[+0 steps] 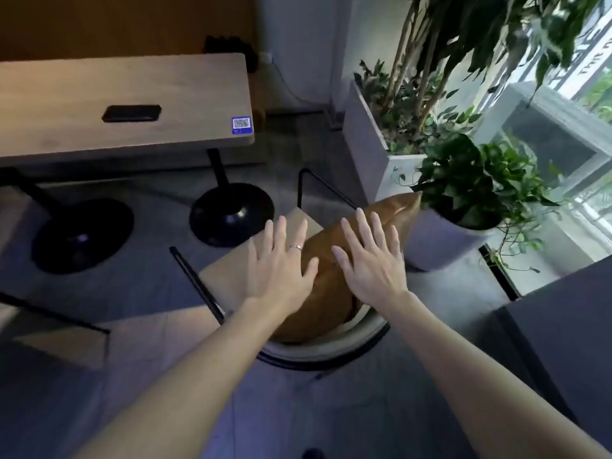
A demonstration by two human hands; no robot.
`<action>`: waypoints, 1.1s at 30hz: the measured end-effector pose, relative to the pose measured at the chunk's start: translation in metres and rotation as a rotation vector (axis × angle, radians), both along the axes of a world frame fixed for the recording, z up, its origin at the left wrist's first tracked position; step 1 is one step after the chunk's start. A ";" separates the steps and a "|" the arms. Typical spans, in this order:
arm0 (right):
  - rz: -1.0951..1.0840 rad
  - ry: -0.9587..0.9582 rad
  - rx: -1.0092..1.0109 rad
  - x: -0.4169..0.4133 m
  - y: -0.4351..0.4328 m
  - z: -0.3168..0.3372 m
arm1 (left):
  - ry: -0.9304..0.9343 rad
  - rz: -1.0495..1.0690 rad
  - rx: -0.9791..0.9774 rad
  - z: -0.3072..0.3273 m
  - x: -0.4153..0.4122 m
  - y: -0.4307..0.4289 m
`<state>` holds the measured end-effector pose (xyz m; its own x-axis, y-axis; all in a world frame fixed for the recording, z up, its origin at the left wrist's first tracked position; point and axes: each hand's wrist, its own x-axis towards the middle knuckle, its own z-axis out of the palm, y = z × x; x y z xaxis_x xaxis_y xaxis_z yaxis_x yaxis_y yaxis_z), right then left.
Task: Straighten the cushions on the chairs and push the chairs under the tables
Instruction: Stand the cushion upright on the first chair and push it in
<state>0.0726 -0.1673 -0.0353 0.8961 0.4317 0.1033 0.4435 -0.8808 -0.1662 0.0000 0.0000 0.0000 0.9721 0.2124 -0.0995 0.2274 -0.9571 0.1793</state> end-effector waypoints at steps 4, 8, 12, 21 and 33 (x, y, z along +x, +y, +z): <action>-0.050 0.011 0.013 -0.002 -0.001 -0.014 | 0.083 0.068 -0.061 -0.022 -0.005 0.003; -0.069 -0.024 0.086 -0.003 -0.001 -0.019 | 0.110 0.088 -0.111 -0.016 -0.008 -0.001; -0.153 -0.026 0.175 -0.014 -0.004 -0.026 | 0.112 0.111 -0.145 -0.010 -0.021 0.003; -0.226 0.066 0.330 -0.041 -0.018 -0.035 | -0.069 0.365 -0.641 -0.012 -0.058 0.026; -0.534 0.448 0.506 -0.063 -0.056 -0.063 | -0.118 0.748 -1.085 -0.082 -0.127 0.011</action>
